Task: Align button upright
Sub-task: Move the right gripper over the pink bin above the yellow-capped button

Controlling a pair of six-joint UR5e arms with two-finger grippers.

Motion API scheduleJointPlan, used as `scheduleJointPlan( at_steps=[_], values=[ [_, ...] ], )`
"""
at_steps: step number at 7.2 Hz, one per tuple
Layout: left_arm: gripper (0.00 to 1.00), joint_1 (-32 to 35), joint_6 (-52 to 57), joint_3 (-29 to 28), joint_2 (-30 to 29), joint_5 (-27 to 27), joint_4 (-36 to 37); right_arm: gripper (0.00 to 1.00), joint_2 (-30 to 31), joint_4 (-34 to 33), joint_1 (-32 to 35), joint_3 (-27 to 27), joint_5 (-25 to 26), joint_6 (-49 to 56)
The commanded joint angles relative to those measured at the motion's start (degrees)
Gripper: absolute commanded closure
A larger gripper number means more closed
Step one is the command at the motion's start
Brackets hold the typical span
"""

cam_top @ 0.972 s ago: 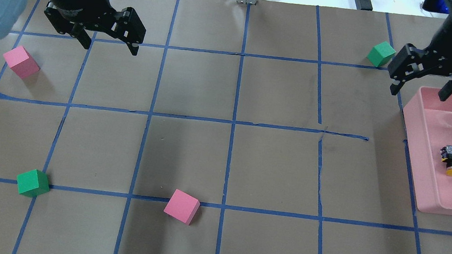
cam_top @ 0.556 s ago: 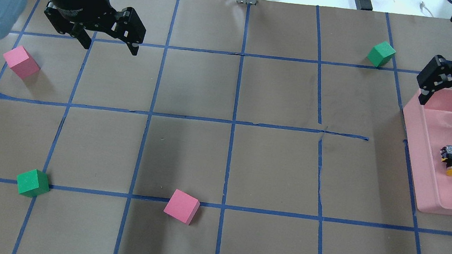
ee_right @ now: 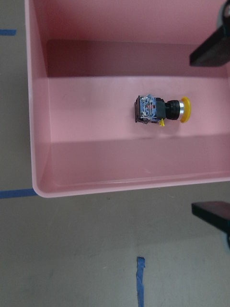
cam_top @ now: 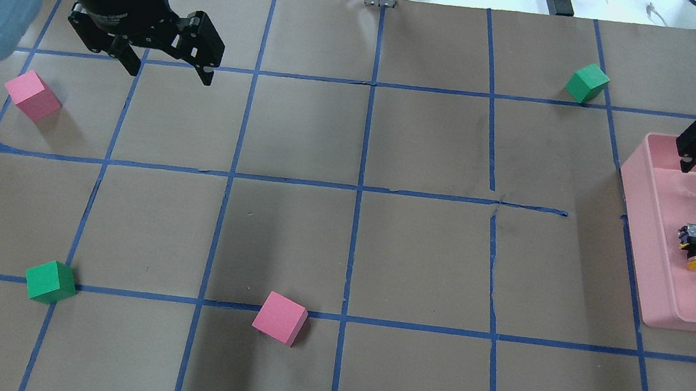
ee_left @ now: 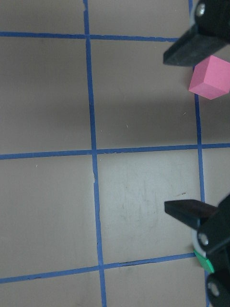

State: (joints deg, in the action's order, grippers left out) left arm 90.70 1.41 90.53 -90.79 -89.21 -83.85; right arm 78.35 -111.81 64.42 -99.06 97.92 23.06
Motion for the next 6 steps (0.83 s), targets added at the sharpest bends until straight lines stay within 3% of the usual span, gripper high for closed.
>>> scheduleJointPlan(
  at_steps=[1, 3, 6],
  values=[
    [0.00, 0.0, 0.0, 0.0, 0.0, 0.0, 0.0, 0.00, -1.7, -1.7, -4.5, -4.3, -0.4, 1.7],
    [0.00, 0.0, 0.0, 0.0, 0.0, 0.0, 0.0, 0.00, -4.5, -9.3, -5.8, -6.4, -0.3, 1.9],
    [0.00, -0.1, 0.0, 0.0, 0.0, 0.0, 0.0, 0.00, -5.5, -10.2, -6.8, -10.1, 0.0, 2.5]
  ],
)
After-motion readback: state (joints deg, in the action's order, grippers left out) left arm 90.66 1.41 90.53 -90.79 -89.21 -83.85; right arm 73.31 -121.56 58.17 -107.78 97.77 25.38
